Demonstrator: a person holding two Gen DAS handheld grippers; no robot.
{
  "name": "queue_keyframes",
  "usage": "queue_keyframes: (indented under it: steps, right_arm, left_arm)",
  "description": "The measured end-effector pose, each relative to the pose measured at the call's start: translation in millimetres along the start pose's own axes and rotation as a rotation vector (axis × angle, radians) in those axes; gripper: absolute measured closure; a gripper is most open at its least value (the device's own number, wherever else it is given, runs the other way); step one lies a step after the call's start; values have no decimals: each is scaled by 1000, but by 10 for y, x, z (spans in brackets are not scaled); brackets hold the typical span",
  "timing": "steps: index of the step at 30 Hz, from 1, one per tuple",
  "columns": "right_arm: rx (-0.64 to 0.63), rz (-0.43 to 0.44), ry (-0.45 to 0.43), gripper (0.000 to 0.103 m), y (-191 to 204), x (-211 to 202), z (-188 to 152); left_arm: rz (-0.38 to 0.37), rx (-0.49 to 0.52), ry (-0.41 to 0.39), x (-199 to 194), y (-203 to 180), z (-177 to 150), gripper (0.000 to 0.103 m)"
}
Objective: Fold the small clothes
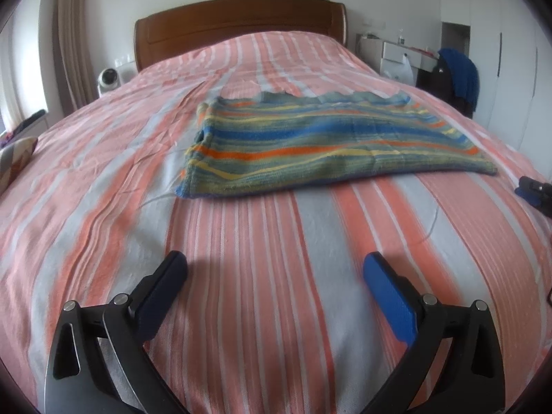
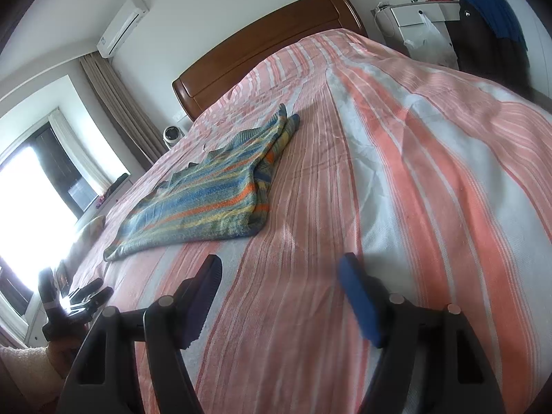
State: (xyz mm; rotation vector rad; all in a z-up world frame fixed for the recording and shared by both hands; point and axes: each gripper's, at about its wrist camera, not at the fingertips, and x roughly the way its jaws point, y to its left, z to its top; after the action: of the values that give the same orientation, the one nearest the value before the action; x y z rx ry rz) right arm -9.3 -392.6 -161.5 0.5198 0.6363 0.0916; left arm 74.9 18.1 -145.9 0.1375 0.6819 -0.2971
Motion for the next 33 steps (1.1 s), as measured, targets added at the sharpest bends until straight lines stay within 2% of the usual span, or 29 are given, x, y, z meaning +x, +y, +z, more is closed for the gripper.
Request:
queue_keyframes:
  steps: [3, 6, 8, 11, 12, 15, 17, 21, 23, 24, 25, 26, 28, 31, 32, 33]
  right_arm:
    - [4, 5, -2, 33, -7, 7, 0]
    - [9, 2, 3, 33, -3, -5, 19]
    - [17, -36, 23, 33, 46, -98, 51]
    - [29, -23, -37, 29, 63, -354, 6]
    - [28, -46, -39, 29, 42, -404, -28]
    - [51, -47, -4, 32, -84, -412, -89]
    - [72, -39, -3, 32, -104, -442, -63]
    - [117, 14, -12, 32, -125, -560, 174]
    - [106, 41, 3, 32, -128, -580, 387]
    - [97, 57, 16, 32, -126, -563, 495]
    - [90, 75, 33, 32, -125, -523, 612]
    - [87, 98, 57, 32, -124, -448, 741]
    - [114, 178, 136, 34, -135, -141, 1045]
    - [193, 267, 275, 39, -201, 677, 1486]
    - [197, 272, 318, 42, -200, 895, 1559]
    - [186, 239, 361, 42, -178, 1210, 1654]
  left_arm:
    - [25, 3, 20, -10, -31, 14, 1]
    - [63, 17, 75, -92, -155, 115, 2]
    - [-8, 44, 57, -207, -324, 239, 2]
    - [-121, 151, 8, -318, -778, 510, 2]
    - [-156, 188, 3, -303, -939, 594, 2]
    - [-283, 307, 43, -26, -1586, 866, 2]
    - [-334, 371, 87, 199, -1921, 950, 10]
    - [-347, 461, 203, 796, -2512, 1002, 11]
    - [-334, 470, 206, 972, -2608, 943, 11]
    - [-339, 457, 187, 990, -2598, 935, 16]
    - [-336, 435, 168, 976, -2580, 918, 37]
    - [-332, 427, 154, 962, -2561, 911, 64]
    - [-324, 407, 138, 959, -2520, 909, 88]
    - [-361, 358, 142, 974, -2413, 944, 90]
    - [-367, 352, 143, 965, -2411, 938, 90]
    - [-372, 348, 142, 959, -2415, 938, 90]
